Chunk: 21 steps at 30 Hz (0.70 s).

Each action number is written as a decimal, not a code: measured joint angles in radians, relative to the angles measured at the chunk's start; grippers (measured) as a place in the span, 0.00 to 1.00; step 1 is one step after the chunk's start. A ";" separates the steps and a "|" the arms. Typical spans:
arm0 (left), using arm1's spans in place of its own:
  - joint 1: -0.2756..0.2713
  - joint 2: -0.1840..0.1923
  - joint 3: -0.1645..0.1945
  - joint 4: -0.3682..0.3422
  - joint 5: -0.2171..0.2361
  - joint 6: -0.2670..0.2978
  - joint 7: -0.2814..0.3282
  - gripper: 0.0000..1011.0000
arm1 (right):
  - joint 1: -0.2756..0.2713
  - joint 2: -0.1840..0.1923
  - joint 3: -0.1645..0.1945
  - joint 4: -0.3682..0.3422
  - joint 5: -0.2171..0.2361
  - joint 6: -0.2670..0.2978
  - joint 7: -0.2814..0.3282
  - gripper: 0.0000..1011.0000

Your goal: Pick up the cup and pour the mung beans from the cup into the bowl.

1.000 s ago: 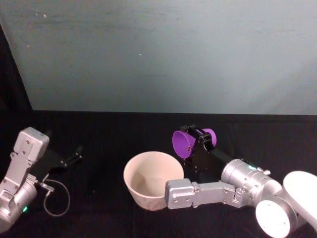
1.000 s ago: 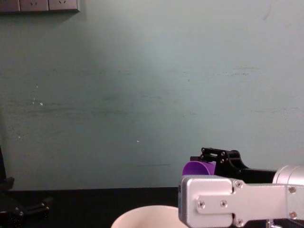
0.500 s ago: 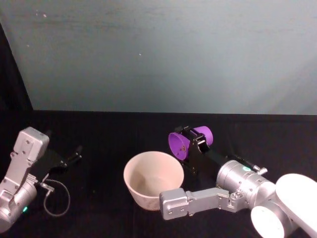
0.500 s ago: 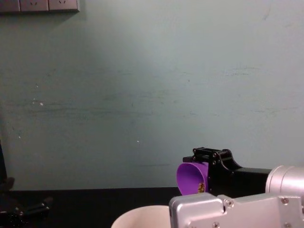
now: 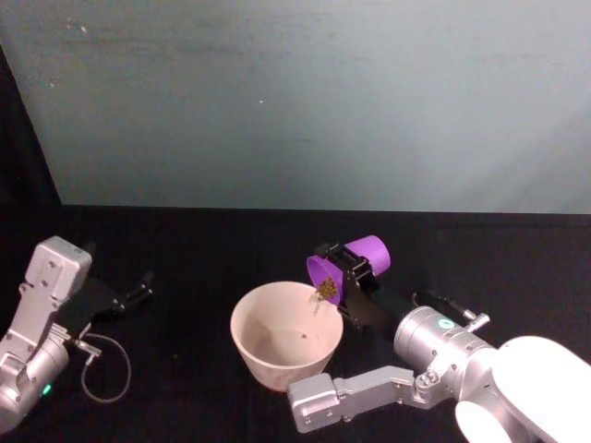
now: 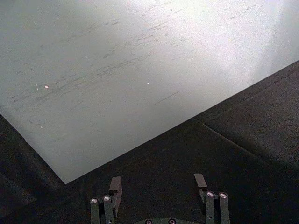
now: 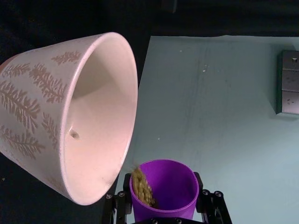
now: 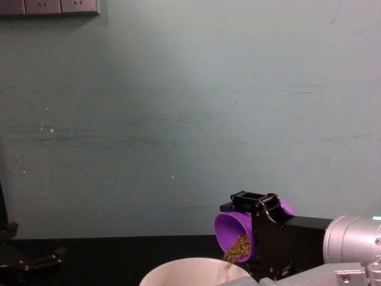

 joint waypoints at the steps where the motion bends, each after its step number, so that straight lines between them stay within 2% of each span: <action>1: 0.000 0.000 0.000 0.000 0.000 0.000 0.000 0.99 | 0.001 0.000 -0.002 -0.001 -0.003 0.001 0.000 0.73; 12: 0.000 0.000 0.000 0.000 0.000 0.000 0.000 0.99 | 0.002 0.001 -0.017 -0.010 -0.041 0.019 0.002 0.73; 21: 0.000 0.000 0.000 0.000 0.000 0.000 0.000 0.99 | 0.006 0.008 -0.036 -0.016 -0.092 0.038 0.006 0.73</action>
